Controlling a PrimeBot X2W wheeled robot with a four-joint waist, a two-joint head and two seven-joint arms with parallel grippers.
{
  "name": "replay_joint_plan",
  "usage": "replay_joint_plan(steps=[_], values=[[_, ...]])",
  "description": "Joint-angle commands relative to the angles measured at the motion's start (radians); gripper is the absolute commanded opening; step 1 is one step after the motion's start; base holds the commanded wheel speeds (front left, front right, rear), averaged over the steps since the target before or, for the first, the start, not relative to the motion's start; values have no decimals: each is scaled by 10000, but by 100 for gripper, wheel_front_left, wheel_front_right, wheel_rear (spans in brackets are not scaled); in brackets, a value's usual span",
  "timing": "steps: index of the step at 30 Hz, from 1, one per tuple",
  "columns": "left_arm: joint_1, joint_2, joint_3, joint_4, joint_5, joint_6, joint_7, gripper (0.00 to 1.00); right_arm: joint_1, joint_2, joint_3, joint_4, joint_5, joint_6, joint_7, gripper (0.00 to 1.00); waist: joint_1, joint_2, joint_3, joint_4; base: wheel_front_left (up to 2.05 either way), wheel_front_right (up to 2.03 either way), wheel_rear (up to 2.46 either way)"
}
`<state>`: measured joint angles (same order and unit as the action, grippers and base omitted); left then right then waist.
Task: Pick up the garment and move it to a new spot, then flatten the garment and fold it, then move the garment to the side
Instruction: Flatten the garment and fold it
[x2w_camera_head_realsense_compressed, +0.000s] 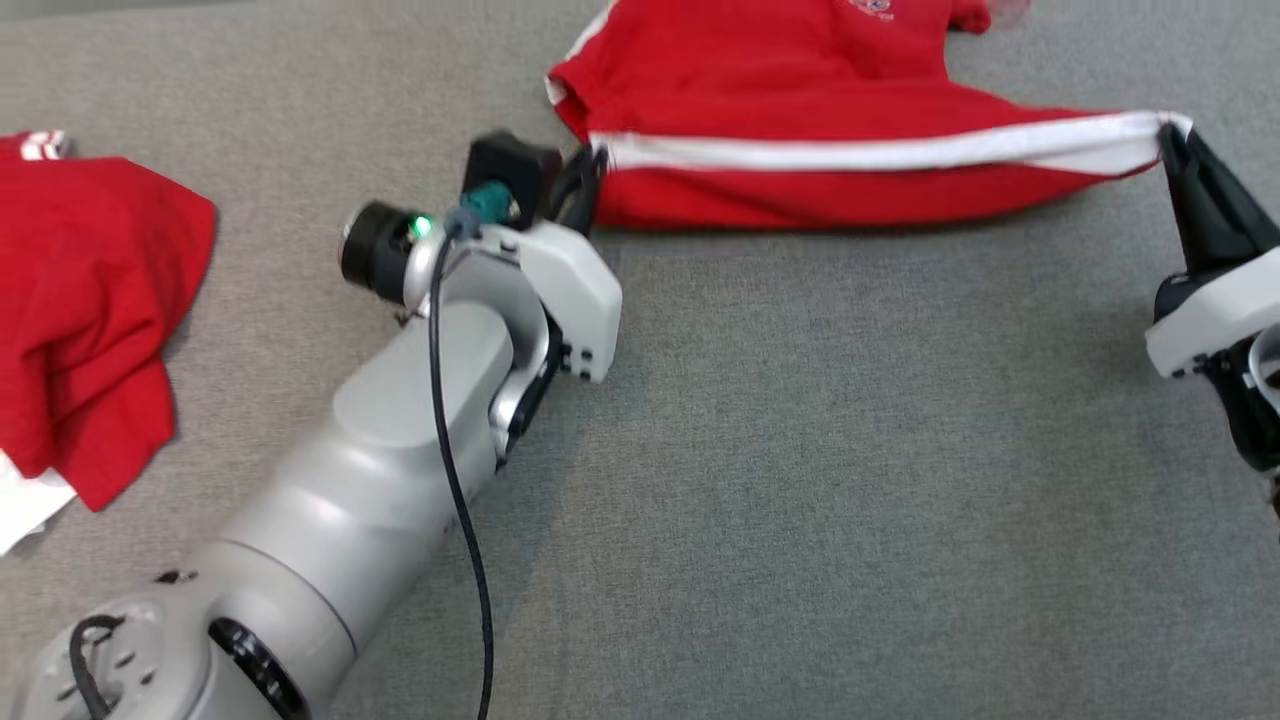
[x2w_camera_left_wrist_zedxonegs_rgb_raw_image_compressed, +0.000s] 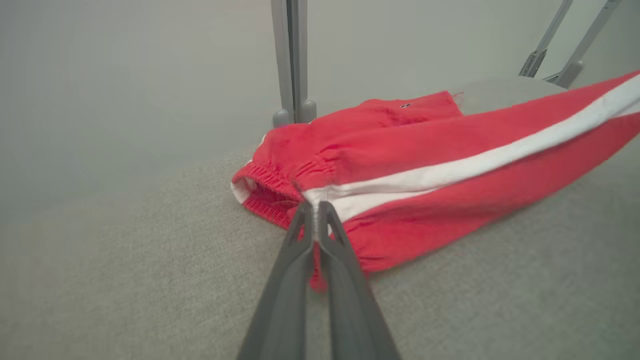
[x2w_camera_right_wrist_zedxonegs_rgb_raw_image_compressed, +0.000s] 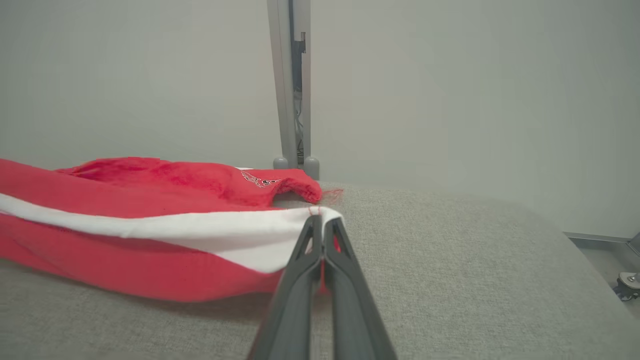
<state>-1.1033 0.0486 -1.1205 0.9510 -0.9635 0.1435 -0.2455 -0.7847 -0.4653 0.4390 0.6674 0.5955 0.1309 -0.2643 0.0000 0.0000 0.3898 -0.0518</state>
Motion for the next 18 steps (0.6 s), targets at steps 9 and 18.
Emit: replay_joint_plan(steps=[9,18], values=[[1495,47,-1197,487,-110,-396,200,0,760,-30,1809,1009,594,-3,3,0,0,0,-1397,243,0,0,0],[2767,49,-1519,891,515,-528,275,0,847,-40,3507,2232,1458,-3,3,0,0,0,-2274,233,0,0,0]])
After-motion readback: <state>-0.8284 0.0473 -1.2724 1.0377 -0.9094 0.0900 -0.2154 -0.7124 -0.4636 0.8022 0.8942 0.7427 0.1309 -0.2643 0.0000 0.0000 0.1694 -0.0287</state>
